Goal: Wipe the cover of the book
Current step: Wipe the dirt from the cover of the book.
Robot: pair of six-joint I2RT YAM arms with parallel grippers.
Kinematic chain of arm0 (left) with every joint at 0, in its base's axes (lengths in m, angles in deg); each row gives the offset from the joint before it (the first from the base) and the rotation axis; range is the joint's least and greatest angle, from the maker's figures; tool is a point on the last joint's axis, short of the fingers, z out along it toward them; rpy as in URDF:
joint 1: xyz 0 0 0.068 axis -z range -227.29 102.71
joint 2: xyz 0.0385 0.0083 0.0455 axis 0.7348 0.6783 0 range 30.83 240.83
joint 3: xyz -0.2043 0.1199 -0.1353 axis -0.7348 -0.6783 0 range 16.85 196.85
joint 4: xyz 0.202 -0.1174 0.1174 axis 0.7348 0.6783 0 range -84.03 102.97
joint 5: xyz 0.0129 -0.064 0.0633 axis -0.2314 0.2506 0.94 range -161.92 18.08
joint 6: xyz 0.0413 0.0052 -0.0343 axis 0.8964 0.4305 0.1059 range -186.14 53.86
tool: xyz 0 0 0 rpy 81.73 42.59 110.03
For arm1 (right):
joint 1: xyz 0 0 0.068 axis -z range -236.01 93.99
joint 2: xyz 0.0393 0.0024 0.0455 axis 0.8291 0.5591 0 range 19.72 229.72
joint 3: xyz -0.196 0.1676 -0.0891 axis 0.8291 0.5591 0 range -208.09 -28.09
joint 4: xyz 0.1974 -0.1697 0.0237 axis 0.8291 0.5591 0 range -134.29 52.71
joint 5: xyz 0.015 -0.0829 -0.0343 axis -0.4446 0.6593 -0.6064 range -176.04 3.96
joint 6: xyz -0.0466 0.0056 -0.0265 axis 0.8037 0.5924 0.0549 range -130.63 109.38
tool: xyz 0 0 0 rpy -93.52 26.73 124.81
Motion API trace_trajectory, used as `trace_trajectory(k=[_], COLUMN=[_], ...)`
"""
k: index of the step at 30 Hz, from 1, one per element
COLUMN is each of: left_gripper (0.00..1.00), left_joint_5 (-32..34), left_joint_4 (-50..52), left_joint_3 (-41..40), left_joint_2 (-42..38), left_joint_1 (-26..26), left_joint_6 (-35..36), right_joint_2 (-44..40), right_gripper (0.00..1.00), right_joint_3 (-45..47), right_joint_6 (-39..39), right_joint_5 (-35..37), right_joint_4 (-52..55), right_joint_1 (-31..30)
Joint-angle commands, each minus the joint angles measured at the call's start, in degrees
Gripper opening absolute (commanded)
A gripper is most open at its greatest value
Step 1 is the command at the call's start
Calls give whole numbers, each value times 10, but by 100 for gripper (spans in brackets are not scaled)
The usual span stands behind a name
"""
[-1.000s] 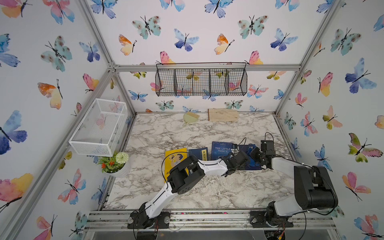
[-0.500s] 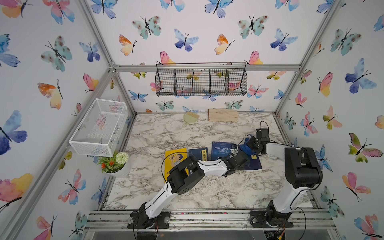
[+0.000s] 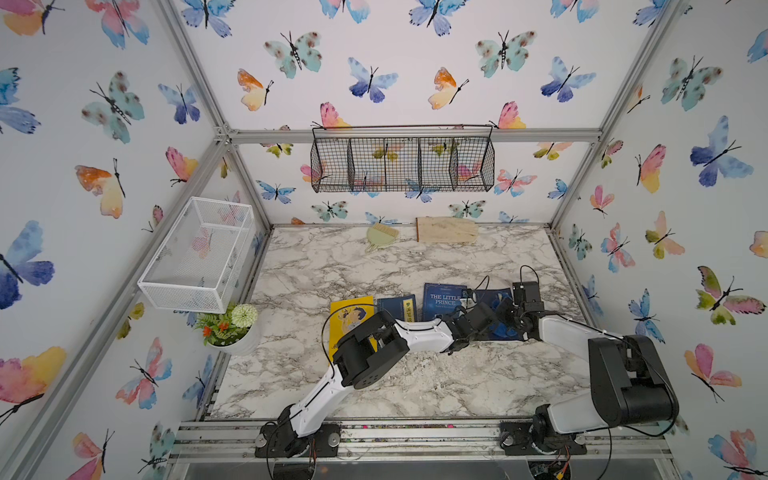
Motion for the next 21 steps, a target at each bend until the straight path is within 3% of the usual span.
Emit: trace_trajectory(k=[1,10,14,21], left_gripper=[16,16,16,16], left_joint_5=[-14,-15,-17,-20], left_joint_4=[69,69,67,55], left_joint_3=[-25,-35,-36,-44], left_joint_2=[8,-1,-3,0], left_joint_1=[-4,-4,-4,-5], left_joint_6=[4,-1,-2,-5], right_joint_2=[35,239,211,94], right_gripper=[2,2,2,2], right_joint_3=[2,-185,-154,-13], right_joint_6=[4,10,3,0], right_joint_5=[5,-4,2,18], right_joint_4=[77,105,97,103], right_joint_1=[-3,-3,-10,-28])
